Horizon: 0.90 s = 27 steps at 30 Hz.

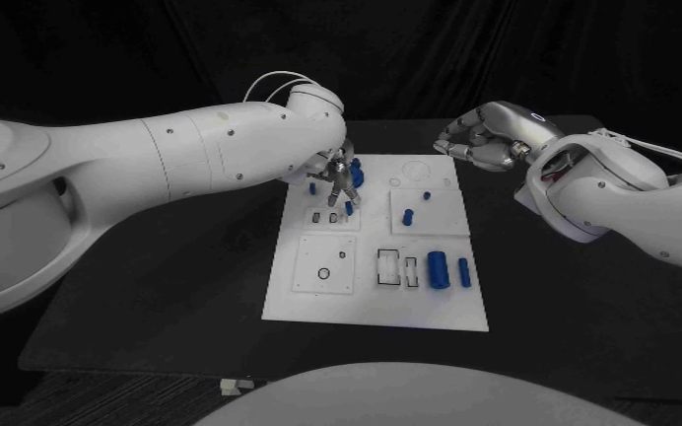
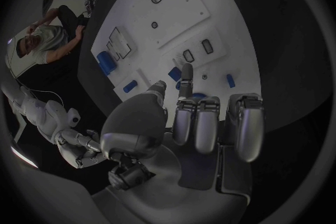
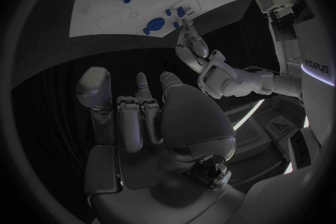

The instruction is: Assemble the parts on the task board

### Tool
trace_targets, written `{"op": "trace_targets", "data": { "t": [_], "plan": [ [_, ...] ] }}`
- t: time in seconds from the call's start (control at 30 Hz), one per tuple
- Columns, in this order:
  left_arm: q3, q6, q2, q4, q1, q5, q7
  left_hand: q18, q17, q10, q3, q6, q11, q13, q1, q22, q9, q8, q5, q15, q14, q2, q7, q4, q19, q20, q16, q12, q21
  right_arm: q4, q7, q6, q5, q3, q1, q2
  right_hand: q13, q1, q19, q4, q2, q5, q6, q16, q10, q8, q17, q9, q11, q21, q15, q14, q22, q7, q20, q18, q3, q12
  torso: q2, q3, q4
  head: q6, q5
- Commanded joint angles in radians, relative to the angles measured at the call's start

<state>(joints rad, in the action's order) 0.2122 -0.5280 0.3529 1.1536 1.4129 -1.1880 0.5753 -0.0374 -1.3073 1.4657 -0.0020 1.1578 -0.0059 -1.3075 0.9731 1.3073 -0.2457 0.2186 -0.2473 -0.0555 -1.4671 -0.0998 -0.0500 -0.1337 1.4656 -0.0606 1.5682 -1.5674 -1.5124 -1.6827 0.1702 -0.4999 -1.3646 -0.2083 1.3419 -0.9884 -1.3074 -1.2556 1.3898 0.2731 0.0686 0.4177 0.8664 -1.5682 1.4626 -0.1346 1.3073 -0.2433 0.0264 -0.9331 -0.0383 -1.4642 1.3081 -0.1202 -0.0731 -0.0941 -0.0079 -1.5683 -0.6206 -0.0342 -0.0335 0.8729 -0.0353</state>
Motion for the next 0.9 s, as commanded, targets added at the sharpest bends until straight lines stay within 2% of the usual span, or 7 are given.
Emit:
{"op": "trace_targets", "data": {
  "t": [0.03,0.43,0.7,0.9],
  "plan": [
    [-0.001,-0.011,-0.007,-0.012,-0.007,0.000,0.007,0.011,-0.263,0.105,0.010,0.002,-0.004,-0.263,0.005,0.181,-0.001,-0.008,0.003,-0.004,-0.104,0.004,-0.003,0.001,0.032,0.007,0.003,-0.003,0.006,-0.001,0.015,0.004,-0.002,0.001,-0.002,0.000,-0.263,-0.008,-0.008,0.002,-0.001,0.003,0.009,-0.003,0.108,-0.003,0.264,-0.002,0.005,0.003,0.006,-0.107,0.115,0.000,-0.002,-0.018,0.006,-0.002,0.000,-0.0001,0.0005,0.000,-0.002],
    [-0.001,0.003,-0.036,-0.052,-0.021,0.000,-0.003,0.009,-0.263,0.105,0.017,0.010,-0.005,-0.263,0.008,0.176,-0.006,-0.008,0.000,-0.005,-0.104,0.006,-0.001,0.006,0.028,0.008,0.003,-0.003,0.010,0.000,0.014,0.005,-0.002,0.001,-0.002,0.004,-0.263,-0.009,-0.009,0.002,-0.001,0.005,0.010,-0.003,0.108,-0.003,0.264,-0.002,0.005,0.007,0.006,-0.107,0.114,0.000,-0.002,-0.018,0.006,-0.002,0.001,0.0001,-0.0004,0.000,-0.003],
    [-0.001,0.012,-0.040,-0.062,-0.025,0.000,-0.009,0.008,-0.263,0.105,0.020,0.008,-0.005,-0.263,0.005,0.173,-0.007,-0.012,-0.002,-0.006,-0.104,0.005,-0.002,0.005,0.025,0.008,0.003,-0.003,0.013,0.002,0.014,0.006,-0.002,0.001,-0.002,0.004,-0.263,-0.009,-0.009,0.002,-0.001,0.006,0.010,-0.003,0.108,-0.003,0.264,-0.002,0.005,0.007,0.006,-0.107,0.114,0.000,-0.002,-0.018,0.006,-0.002,0.000,0.0000,-0.0007,0.000,0.004],
    [-0.001,0.015,-0.045,-0.067,-0.026,0.000,-0.012,0.009,-0.263,0.105,0.025,0.009,-0.006,-0.263,0.003,0.177,-0.010,-0.014,-0.006,-0.006,-0.104,0.003,-0.001,0.004,0.028,0.009,0.003,-0.003,0.011,0.004,0.013,0.008,-0.002,0.001,-0.002,0.008,-0.263,-0.009,-0.009,0.003,-0.001,0.006,0.010,-0.003,0.108,-0.003,0.264,-0.002,0.005,0.008,0.006,-0.107,0.113,0.000,-0.002,-0.018,0.007,-0.002,0.001,-0.0001,0.0003,0.000,0.003]
  ]
}}
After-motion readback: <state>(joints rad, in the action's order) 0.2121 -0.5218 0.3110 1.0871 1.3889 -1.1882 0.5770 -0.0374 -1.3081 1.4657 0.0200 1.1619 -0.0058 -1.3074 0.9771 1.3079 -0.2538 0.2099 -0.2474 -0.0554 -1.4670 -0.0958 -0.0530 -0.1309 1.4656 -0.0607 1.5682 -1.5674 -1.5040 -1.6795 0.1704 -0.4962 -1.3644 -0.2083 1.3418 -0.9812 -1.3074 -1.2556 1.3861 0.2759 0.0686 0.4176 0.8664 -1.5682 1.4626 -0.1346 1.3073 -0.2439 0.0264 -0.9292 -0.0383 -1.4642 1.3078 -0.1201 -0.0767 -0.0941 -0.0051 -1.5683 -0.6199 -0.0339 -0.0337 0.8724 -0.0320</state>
